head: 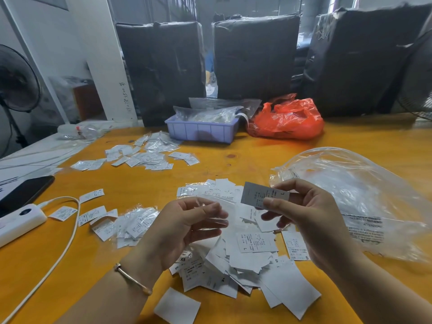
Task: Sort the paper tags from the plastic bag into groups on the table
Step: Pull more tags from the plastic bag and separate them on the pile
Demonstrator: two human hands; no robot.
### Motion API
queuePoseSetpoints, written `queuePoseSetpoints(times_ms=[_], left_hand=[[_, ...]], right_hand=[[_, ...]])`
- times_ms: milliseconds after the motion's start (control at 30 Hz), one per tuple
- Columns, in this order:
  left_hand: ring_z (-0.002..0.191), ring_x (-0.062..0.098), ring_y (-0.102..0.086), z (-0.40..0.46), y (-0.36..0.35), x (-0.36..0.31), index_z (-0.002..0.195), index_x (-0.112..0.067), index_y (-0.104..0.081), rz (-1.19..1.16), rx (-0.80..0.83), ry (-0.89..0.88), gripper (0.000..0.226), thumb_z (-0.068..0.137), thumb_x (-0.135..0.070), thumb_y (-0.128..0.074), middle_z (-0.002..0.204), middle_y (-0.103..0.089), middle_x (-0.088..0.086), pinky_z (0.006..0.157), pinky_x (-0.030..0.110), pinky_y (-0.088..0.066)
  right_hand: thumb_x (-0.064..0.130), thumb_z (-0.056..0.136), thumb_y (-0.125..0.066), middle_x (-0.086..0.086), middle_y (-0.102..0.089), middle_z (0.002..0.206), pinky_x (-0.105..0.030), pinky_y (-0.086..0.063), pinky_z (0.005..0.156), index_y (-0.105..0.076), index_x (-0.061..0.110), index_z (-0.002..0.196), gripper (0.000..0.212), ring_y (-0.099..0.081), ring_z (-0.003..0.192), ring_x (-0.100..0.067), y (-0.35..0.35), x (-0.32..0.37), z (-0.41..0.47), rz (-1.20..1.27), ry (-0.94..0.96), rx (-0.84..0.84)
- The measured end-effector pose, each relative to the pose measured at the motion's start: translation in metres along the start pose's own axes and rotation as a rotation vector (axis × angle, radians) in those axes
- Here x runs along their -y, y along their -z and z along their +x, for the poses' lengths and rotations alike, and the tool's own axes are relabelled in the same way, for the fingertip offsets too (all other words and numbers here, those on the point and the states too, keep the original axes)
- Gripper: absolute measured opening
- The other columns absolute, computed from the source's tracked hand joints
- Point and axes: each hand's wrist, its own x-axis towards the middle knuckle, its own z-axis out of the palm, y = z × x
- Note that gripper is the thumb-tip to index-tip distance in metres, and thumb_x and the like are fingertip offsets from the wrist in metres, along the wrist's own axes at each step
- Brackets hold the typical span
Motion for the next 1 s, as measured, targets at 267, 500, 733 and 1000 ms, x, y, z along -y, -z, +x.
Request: queuePoseSetpoints(times_ms=[267,500,733,1000], left_hand=[[0.078,0.026,-0.076,-0.002,-0.004,-0.001,0.081,-0.011,-0.080,-0.048,-0.025,-0.037,0.020,0.065,-0.022,-0.078,0.091,-0.076,0.018,0.061,0.027,-0.058],[0.079,0.025,-0.076,-0.002,-0.005,-0.001,0.079,-0.013,-0.081,-0.060,-0.051,-0.047,0.011,0.072,-0.017,-0.073,0.093,-0.076,0.018,0.060,0.027,-0.059],[0.079,0.025,-0.076,-0.002,-0.007,0.000,0.080,-0.013,-0.080,-0.052,-0.050,-0.058,0.018,0.066,-0.024,-0.078,0.093,-0.077,0.017,0.059,0.025,-0.058],[0.080,0.026,-0.076,-0.001,-0.006,0.000,0.078,-0.014,-0.081,-0.083,-0.073,-0.061,0.018,0.065,-0.025,-0.076,0.093,-0.077,0.016,0.057,0.025,-0.058]], right_hand=[[0.001,0.076,-0.075,-0.011,-0.074,0.075,-0.022,-0.048,0.045,-0.061,0.010,0.087,0.020,-0.071,0.060,-0.026,-0.005,-0.001,-0.006,-0.055,0.073,0.034],[0.005,0.074,-0.077,-0.010,-0.074,0.074,-0.022,-0.049,0.045,-0.061,0.013,0.085,0.021,-0.071,0.059,-0.026,-0.007,-0.001,-0.008,-0.046,0.090,0.021],[0.004,0.076,-0.076,-0.010,-0.073,0.072,-0.021,-0.046,0.043,-0.060,0.008,0.088,0.020,-0.071,0.059,-0.027,-0.011,-0.008,-0.010,-0.041,0.054,0.028],[0.007,0.076,-0.074,-0.010,-0.074,0.074,-0.022,-0.048,0.044,-0.059,0.004,0.090,0.021,-0.070,0.057,-0.027,-0.011,-0.003,-0.011,0.009,0.064,-0.018]])
